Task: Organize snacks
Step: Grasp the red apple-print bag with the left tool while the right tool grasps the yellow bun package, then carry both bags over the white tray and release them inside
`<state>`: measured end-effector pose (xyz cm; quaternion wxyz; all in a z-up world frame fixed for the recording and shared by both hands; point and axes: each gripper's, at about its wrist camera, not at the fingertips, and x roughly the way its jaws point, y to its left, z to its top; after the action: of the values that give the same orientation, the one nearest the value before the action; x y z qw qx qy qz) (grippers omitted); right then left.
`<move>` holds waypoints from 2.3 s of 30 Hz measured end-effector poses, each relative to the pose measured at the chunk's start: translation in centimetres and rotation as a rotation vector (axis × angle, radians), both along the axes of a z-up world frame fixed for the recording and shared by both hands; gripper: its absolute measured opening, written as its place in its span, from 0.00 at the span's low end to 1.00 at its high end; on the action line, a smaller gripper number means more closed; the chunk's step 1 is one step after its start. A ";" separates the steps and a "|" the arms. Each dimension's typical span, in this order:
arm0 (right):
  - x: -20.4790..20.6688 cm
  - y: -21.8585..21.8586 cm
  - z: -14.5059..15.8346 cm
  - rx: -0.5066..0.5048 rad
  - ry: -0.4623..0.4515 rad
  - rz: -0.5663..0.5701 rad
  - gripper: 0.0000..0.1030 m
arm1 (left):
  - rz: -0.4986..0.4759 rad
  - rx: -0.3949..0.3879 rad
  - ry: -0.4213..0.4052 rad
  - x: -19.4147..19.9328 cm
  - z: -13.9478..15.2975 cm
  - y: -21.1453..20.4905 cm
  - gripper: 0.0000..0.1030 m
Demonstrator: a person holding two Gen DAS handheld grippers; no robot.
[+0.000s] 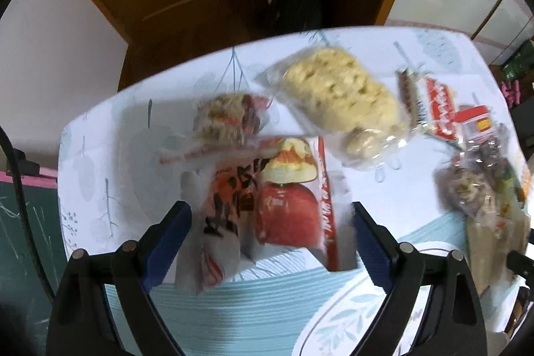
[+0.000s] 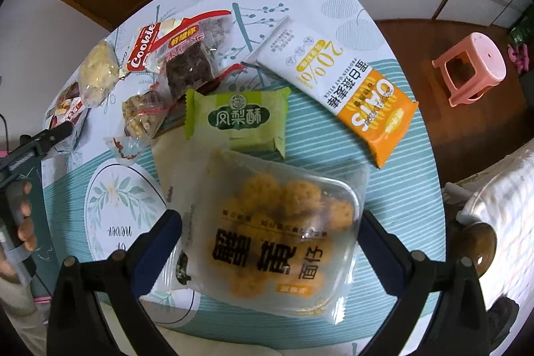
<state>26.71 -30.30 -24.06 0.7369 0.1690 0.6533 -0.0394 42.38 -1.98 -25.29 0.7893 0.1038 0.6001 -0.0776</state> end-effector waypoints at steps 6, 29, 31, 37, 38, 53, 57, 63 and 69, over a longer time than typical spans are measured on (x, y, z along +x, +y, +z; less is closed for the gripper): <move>0.6 0.3 0.0 -0.020 0.017 0.012 1.00 | -0.006 0.061 -0.028 -0.1 -1.5 -0.5 0.89; -2.8 1.6 4.1 0.010 -0.151 0.005 0.73 | -0.057 0.003 -0.225 -10.4 7.4 1.5 0.51; -4.0 1.5 6.0 0.002 -0.215 0.003 0.73 | -0.066 -0.020 -0.263 -12.3 9.8 2.1 0.51; -8.5 1.2 12.9 0.040 -0.436 -0.001 0.73 | -0.099 -0.098 -0.359 -19.0 16.5 3.7 0.51; -9.3 1.3 14.0 0.047 -0.464 0.003 0.73 | -0.102 -0.106 -0.368 -20.0 17.3 3.9 0.51; -26.3 8.2 22.6 0.002 -0.805 0.197 0.75 | -0.186 -0.321 -0.532 -40.2 25.5 4.7 0.52; -28.6 9.3 21.3 0.029 -0.806 0.206 0.76 | -0.177 -0.339 -0.530 -43.1 23.6 3.9 0.53; -29.5 10.7 17.5 0.062 -0.695 0.247 0.76 | -0.155 -0.243 -0.459 -44.6 18.4 2.7 0.53; -29.6 11.2 13.7 0.099 -0.554 0.255 0.82 | -0.132 -0.230 -0.353 -44.4 14.8 2.6 0.61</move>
<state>-2.93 -19.09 -10.34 0.8768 0.1256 0.4446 0.1328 -1.98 0.64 -10.53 0.8820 0.0640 0.4317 -0.1775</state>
